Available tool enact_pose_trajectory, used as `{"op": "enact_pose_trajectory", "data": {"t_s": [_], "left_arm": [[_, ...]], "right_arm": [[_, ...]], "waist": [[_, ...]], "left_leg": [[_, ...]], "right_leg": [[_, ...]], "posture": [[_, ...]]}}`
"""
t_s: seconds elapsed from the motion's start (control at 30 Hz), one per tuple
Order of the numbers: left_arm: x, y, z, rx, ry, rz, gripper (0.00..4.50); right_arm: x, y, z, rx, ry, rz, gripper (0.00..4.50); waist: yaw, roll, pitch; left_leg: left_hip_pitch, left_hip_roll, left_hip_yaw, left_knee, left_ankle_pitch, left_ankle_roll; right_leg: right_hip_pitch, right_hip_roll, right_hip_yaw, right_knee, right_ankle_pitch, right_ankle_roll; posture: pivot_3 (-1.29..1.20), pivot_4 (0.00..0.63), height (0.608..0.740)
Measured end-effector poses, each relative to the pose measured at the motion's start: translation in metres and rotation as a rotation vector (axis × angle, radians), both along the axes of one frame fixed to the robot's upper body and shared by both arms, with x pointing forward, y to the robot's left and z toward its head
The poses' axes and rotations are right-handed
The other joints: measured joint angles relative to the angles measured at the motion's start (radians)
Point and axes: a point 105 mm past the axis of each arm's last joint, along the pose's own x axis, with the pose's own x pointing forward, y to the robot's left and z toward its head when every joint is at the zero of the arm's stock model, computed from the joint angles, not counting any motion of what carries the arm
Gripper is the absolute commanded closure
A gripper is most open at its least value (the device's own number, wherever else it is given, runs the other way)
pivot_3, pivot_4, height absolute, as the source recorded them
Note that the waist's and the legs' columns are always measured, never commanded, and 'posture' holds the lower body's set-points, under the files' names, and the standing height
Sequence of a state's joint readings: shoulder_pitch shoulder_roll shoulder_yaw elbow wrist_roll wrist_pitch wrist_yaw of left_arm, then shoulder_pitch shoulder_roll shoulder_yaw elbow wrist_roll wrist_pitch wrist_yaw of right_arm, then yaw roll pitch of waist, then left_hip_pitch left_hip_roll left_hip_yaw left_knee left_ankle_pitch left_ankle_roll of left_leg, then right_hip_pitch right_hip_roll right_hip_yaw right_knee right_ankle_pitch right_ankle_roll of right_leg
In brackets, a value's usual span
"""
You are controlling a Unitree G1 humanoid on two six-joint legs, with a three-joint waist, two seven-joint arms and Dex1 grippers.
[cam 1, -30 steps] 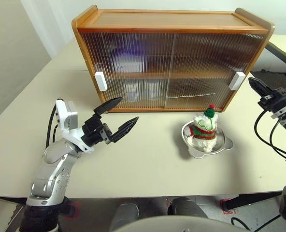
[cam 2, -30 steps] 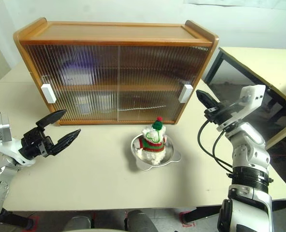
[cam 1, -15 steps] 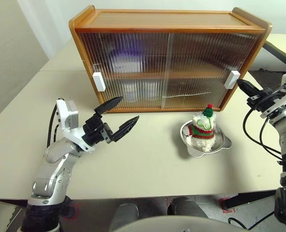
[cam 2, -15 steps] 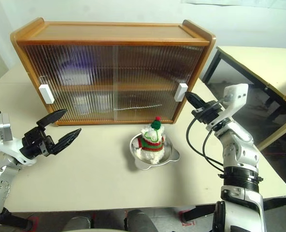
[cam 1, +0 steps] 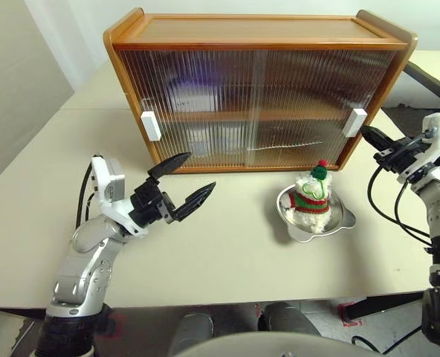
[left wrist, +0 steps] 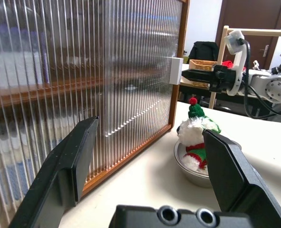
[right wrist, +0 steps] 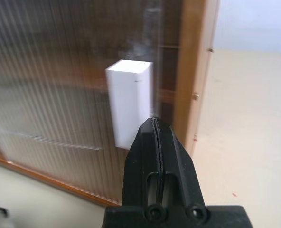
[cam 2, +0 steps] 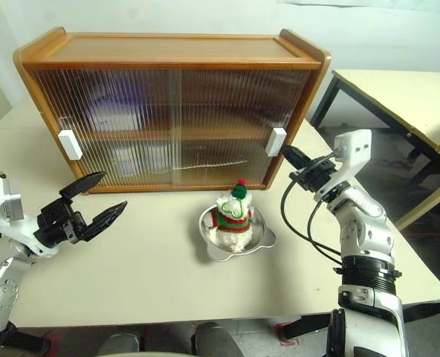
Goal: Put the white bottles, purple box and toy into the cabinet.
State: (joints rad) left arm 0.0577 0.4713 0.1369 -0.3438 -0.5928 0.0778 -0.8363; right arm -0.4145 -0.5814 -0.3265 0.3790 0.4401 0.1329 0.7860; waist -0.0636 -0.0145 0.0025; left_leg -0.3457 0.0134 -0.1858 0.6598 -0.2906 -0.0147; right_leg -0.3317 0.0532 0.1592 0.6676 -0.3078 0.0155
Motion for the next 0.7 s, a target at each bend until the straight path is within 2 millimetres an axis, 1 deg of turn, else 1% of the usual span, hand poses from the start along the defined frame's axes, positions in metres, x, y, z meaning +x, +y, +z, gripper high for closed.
{"op": "enact_pose_trajectory", "data": {"t_s": [0.2,0.3,0.43,0.7], "left_arm": [[0.001,0.001,-0.003,0.002,0.005,0.000,0.00],[0.001,0.002,-0.004,0.002,0.010,0.000,0.00],[0.001,0.003,-0.006,0.002,0.014,0.003,0.00],[0.001,0.003,-0.006,0.004,0.014,0.006,0.00]], "right_arm": [[0.003,-0.002,0.000,-0.012,0.003,-0.018,4.46],[0.004,0.002,0.003,-0.005,-0.005,-0.001,4.46],[0.004,0.015,0.006,0.005,-0.013,0.045,4.46],[0.010,0.050,0.010,0.023,-0.011,0.157,4.46]], "waist": [[0.001,0.004,0.003],[0.001,0.006,0.005],[0.000,0.008,0.006],[0.001,0.008,0.006]], "left_leg": [[-0.001,0.000,0.000,0.000,0.000,0.000],[-0.001,0.000,0.000,0.000,0.000,0.000],[-0.001,0.000,0.000,-0.001,0.000,0.000],[-0.001,0.000,0.000,-0.001,0.000,0.000]], "right_leg": [[-0.001,0.000,0.000,0.000,0.000,0.000],[-0.001,0.000,0.000,0.000,0.000,0.000],[-0.001,0.000,0.000,0.000,0.000,0.000],[-0.001,0.000,0.000,0.000,0.000,0.000]], "posture": [[-0.11,0.017,0.740],[-0.11,0.017,0.740],[-0.10,0.015,0.740],[-0.10,0.011,0.740]]}}
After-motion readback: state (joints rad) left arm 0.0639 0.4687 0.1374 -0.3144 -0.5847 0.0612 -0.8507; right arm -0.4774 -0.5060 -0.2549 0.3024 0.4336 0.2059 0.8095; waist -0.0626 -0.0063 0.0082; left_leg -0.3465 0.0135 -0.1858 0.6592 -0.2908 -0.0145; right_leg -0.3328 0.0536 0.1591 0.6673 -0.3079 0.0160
